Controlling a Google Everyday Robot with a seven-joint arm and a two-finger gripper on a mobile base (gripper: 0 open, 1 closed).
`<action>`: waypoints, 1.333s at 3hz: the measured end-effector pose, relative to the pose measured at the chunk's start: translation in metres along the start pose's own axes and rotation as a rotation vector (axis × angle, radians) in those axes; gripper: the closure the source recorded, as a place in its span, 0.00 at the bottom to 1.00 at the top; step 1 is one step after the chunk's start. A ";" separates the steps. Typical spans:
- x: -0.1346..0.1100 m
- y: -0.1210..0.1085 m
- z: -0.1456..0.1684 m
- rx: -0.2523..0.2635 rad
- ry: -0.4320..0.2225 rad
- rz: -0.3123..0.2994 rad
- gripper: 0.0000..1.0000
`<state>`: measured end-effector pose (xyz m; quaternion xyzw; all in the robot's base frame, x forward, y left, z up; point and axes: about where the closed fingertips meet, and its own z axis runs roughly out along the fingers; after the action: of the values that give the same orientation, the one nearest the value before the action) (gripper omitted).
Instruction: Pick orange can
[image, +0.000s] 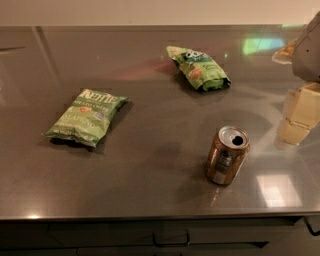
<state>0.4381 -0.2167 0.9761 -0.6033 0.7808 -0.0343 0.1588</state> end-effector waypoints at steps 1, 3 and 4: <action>0.000 0.000 0.000 0.000 0.000 0.000 0.00; 0.003 0.008 0.021 -0.101 -0.100 -0.072 0.00; 0.006 0.017 0.038 -0.182 -0.165 -0.109 0.00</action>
Offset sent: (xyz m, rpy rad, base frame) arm -0.0034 -0.0024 -0.0233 0.1164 0.0745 0.1349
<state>0.4324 -0.2122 0.9344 -0.6574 0.7310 0.0779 0.1652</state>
